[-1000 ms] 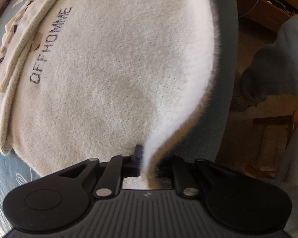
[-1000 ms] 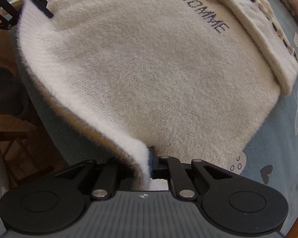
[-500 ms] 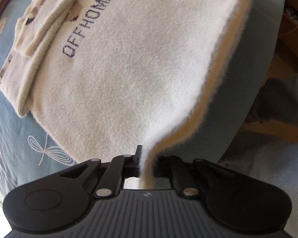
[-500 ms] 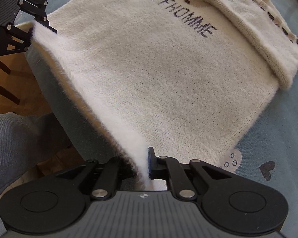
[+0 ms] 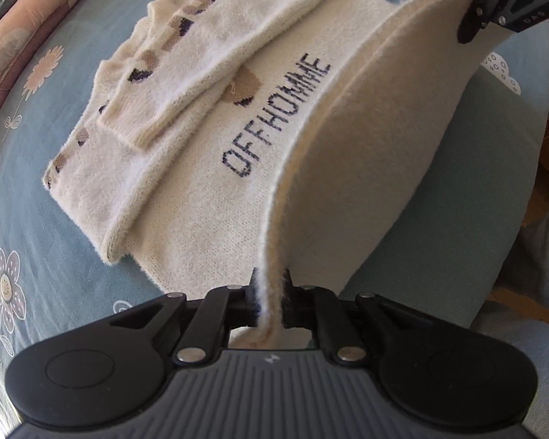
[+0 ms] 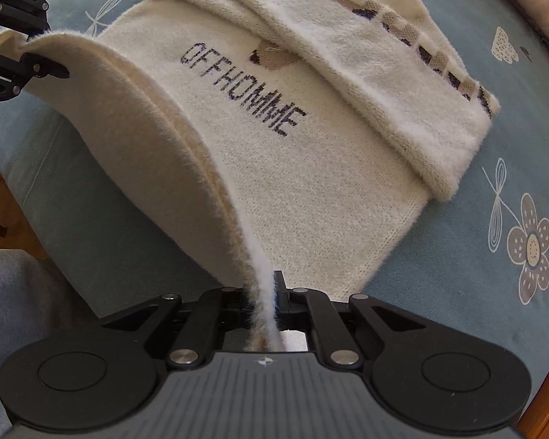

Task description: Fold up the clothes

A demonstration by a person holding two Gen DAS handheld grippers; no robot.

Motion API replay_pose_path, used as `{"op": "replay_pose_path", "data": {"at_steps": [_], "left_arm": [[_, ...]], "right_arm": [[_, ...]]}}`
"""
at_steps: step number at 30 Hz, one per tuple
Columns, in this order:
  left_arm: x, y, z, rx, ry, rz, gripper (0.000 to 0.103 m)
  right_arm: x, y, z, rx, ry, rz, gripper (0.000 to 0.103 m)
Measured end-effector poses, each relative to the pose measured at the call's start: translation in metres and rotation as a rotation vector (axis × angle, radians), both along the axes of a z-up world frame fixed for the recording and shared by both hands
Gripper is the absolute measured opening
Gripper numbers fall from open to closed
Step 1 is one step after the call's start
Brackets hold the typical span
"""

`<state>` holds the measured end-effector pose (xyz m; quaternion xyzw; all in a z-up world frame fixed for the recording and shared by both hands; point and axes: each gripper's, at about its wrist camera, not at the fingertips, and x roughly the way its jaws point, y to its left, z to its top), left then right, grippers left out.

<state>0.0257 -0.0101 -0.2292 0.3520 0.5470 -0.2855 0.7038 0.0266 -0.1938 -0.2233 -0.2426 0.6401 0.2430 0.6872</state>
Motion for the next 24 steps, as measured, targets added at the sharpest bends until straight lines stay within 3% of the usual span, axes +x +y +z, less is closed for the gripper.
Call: {"op": "replay_pose_path", "data": {"at_steps": [10,20,24], "left_arm": [[0.039,0.008,-0.002,-0.03,-0.081,-0.035,0.007],[0.097,0.007,-0.011,-0.018,-0.28,0.032,0.008],[0.12,0.004,-0.016,-0.013,-0.324,0.064,0.008]], "right_arm": [[0.033,0.006,0.004,-0.059,-0.082,0.006,0.008],[0.081,-0.006,-0.005,-0.035,-0.331,0.022,0.008],[0.103,-0.009,-0.015,-0.032,-0.395,0.013,0.008]]}}
